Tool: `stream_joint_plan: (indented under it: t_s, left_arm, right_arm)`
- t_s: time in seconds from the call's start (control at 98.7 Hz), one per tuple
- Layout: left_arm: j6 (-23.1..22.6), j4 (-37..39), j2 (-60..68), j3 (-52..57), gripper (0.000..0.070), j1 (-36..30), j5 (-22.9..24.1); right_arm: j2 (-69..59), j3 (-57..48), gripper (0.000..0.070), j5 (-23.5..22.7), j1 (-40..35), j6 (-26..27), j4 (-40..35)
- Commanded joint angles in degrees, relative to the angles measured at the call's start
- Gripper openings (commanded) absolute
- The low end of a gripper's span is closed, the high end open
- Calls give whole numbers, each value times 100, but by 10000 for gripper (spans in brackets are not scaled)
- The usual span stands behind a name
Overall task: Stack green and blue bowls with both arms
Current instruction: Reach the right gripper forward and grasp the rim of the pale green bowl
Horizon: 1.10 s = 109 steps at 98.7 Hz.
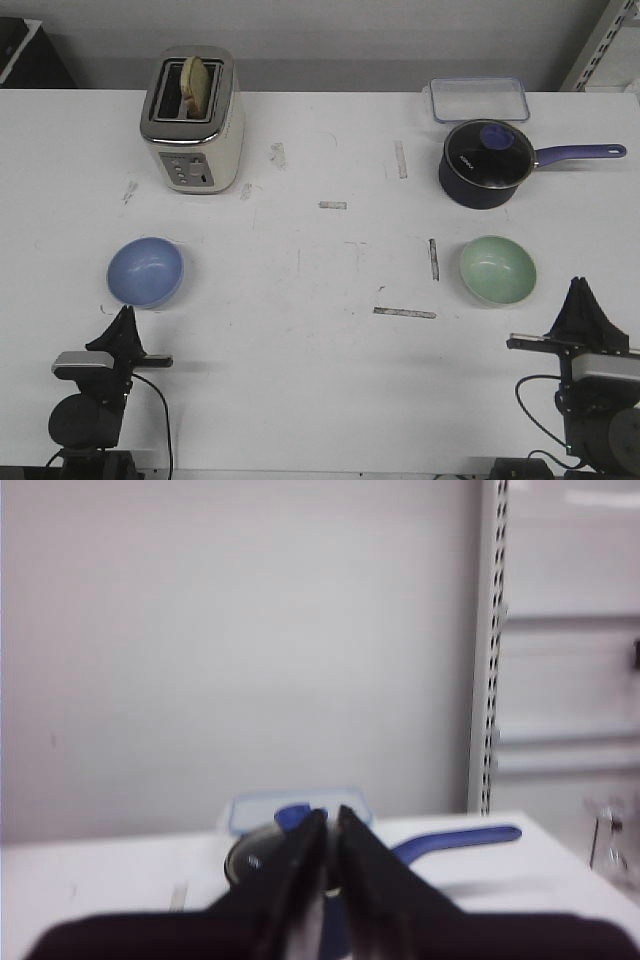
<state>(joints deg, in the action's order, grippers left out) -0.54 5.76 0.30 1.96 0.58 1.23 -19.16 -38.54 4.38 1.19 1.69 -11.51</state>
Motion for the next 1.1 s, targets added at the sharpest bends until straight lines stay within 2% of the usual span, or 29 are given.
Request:
stream_joint_plan:
  t_s: [0.0,0.081,0.152,0.294,0.476,0.598,0.841,0.892,0.943,0.983,1.064,1.095]
  left_arm:
    - [11,74,-11,-122,1,0,-4]
    - [11,72,-11,-122,1,0,-4]
    - [11,72,-11,-122,1,0,-4]
    - [11,70,-11,-122,1,0,-4]
    - [11,52,-11,-122,1,0,-4]
    - [11,28,-11,-122,1,0,-4]
    - [11,28,-11,-122,1,0,-4]
    - [11,28,-11,-122,1,0,-4]
    - [11,28,-11,-122,1,0,-4]
    - [11,28,-11,-122,1,0,-4]
    - [11,31,-11,-122,1,0,-4]
    - [11,31,-11,-122,1,0,-4]
  right_arm:
    - [-664,-671,198,-24,7,-24,-505]
    - [-1425,-1357,359,-35,7,-28,-1217]
    - [-2068,-1862,414,-37,9,-96,-1834]
    - [-3272,-2527,421,-345,164,-380,-2767]
    - [-4520,-2645,421,-1064,756,-815,-3025]
    - [-5268,-2645,421,-1198,1150,-1123,-3075]
    - [-6526,-2645,417,-1241,1495,-1248,-3060]
    - [-6714,-2645,398,-1239,1495,-1279,-3064]
    - [-6854,-2645,338,-1239,1495,-1320,-3062]
    - [-6933,-2645,255,-1237,1495,-1351,-3056]
    - [-6983,-2645,49,-1237,1495,-1357,-3032]
    - [-6983,-2645,0,-1237,1495,-1357,-3012]
